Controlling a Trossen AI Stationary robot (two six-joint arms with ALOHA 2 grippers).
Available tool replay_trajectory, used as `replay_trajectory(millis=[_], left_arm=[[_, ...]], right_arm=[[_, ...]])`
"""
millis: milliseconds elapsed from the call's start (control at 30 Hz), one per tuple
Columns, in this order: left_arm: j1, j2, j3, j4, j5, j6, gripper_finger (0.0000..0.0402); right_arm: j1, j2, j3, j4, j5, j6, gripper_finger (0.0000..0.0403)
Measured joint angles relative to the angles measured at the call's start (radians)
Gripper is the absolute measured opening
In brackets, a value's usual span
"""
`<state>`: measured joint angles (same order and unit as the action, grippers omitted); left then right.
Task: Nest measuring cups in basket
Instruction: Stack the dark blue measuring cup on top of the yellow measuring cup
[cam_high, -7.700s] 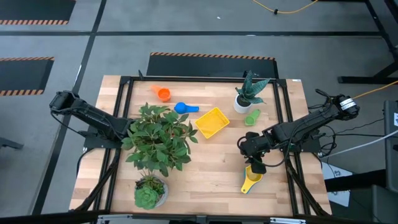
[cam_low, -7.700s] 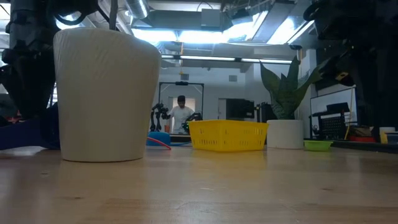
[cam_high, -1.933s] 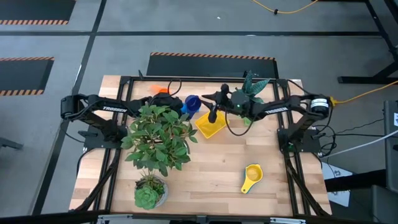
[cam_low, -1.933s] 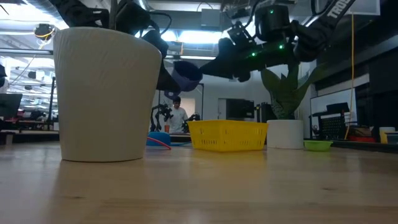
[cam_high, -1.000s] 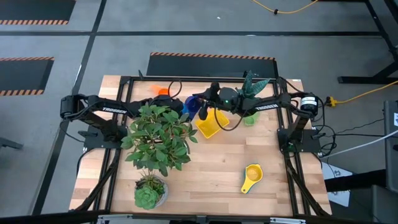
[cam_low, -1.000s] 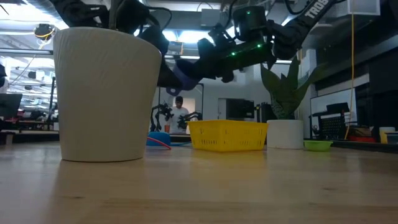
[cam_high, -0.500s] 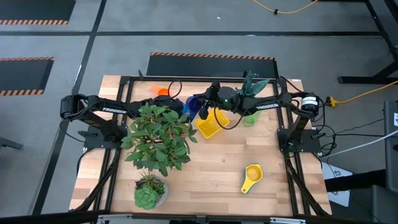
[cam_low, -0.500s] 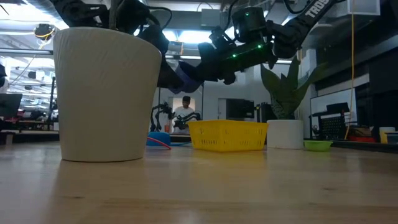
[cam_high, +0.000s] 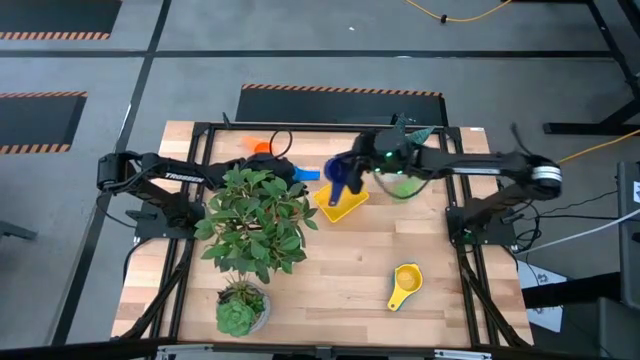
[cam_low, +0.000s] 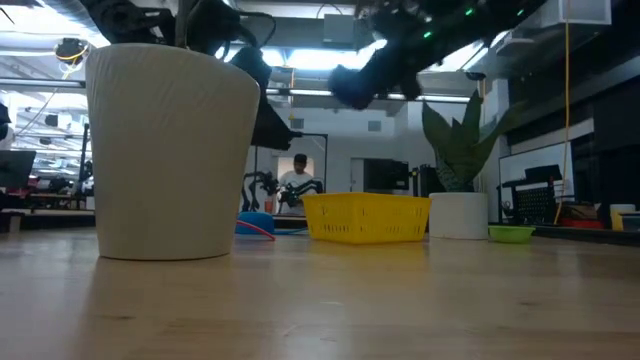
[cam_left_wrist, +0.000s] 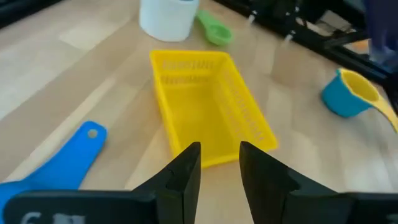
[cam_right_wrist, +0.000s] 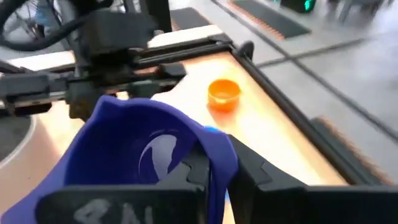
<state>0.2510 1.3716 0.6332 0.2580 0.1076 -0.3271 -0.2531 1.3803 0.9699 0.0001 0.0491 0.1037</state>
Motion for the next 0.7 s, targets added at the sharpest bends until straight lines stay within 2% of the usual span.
replay_trajectory(millis=[133,367,533,700], left_arm=[[-0.002,0.000,0.000,0.002,-0.042,0.000,0.0104],[-0.003,0.000,0.000,0.002,-0.071,-0.001,0.0104],[-0.010,0.000,0.000,0.003,-0.073,-0.001,0.0105],[-0.010,0.000,0.000,0.004,-0.073,-0.002,0.0105]], right_arm=[[0.011,-0.129,0.000,-0.114,-0.054,0.103,0.0034],[0.068,-0.282,0.000,-0.247,-0.192,0.325,0.0034],[0.169,-0.342,0.000,-0.430,-0.208,0.555,0.0034],[0.314,-0.346,0.000,-0.620,-0.205,0.819,0.0034]])
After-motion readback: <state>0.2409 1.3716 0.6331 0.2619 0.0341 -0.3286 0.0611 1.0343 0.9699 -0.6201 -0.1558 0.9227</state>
